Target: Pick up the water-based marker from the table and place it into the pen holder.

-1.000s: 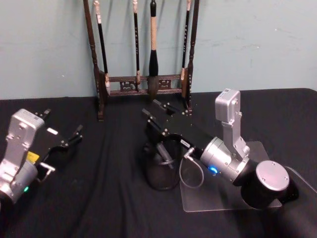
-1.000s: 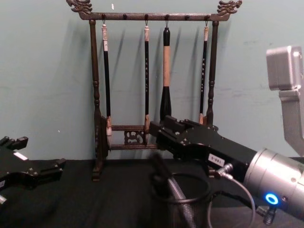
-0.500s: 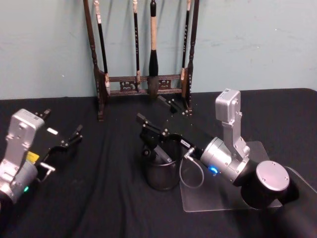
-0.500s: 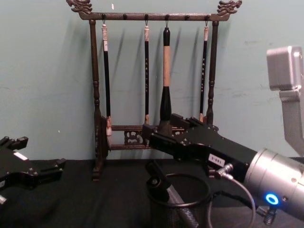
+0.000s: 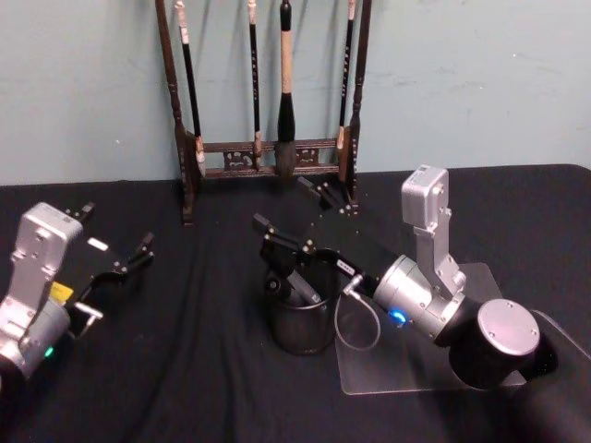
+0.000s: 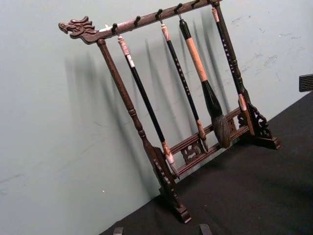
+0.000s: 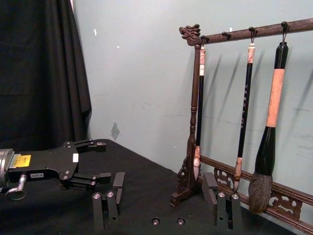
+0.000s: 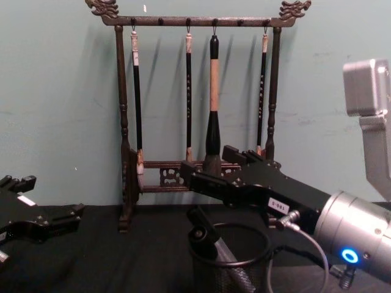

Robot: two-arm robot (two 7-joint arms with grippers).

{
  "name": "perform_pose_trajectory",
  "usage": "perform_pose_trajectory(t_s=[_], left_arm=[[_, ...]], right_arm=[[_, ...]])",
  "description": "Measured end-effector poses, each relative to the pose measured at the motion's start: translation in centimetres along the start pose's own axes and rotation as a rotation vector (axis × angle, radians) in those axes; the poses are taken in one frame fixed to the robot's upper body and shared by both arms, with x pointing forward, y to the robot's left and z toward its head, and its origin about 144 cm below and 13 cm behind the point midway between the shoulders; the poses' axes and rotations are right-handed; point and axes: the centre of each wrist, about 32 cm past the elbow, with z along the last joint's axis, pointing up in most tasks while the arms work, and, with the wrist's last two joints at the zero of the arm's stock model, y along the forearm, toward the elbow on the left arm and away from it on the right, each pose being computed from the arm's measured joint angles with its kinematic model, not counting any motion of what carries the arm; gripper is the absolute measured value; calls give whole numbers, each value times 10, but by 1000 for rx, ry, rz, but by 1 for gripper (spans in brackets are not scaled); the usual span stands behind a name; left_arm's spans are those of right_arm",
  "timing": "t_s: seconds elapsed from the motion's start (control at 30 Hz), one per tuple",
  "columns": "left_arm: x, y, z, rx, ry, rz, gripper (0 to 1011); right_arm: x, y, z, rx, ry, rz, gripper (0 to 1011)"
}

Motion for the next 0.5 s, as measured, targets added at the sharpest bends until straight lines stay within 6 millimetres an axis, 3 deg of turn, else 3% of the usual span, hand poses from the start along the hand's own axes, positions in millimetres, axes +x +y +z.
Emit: perform_pose_trajectory(t_s=[0.5], left_arm=[[0, 0, 0, 0, 0, 0, 1009]], right_arm=[[2, -10, 2, -2, 4, -37, 1002]])
